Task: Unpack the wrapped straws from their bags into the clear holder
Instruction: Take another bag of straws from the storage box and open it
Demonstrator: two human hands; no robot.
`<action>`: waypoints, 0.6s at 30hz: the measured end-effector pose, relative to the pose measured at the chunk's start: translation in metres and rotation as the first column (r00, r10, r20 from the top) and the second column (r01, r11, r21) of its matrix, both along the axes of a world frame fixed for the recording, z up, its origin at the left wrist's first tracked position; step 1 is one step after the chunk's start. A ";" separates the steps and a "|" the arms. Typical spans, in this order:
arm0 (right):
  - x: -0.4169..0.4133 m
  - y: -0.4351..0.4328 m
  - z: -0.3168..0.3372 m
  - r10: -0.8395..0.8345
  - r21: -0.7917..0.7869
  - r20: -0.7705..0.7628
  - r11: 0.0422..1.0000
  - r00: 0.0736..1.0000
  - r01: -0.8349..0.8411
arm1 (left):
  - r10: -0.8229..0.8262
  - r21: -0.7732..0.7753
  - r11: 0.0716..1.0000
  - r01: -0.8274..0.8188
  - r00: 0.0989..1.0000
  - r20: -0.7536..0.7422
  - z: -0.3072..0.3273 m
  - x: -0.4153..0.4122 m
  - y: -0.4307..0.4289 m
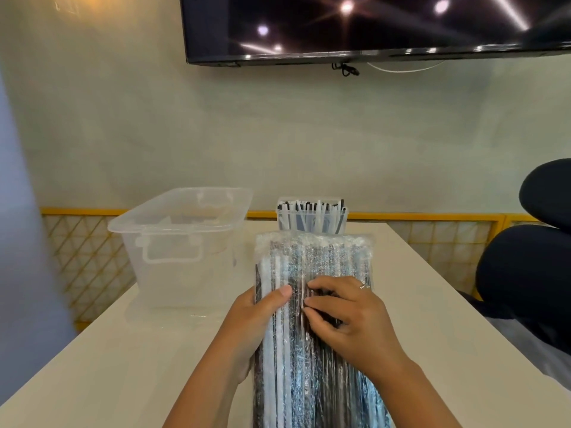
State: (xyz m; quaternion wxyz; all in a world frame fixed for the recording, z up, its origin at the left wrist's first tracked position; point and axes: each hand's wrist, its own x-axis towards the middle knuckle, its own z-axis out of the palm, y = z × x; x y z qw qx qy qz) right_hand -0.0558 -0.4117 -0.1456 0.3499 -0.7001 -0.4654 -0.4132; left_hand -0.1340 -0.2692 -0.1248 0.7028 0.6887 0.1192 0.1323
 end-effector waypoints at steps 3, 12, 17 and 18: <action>-0.001 0.000 -0.001 -0.015 -0.044 -0.001 0.999 1.000 0.015 | 0.001 -0.018 1.000 -0.001 1.000 0.000 0.001 -0.001 0.000; 0.000 0.006 0.002 -0.063 -0.014 0.120 0.998 0.991 0.065 | 0.002 -0.002 1.000 -0.002 1.000 0.029 0.003 -0.003 -0.001; -0.007 0.009 0.009 -0.031 0.006 -0.162 0.999 0.986 0.032 | 0.014 -0.006 1.000 -0.013 1.000 0.028 -0.002 0.000 0.003; -0.010 0.009 0.015 -0.038 0.016 -0.249 0.999 0.968 0.043 | 0.006 -0.002 1.000 -0.006 1.000 0.026 -0.002 -0.001 0.003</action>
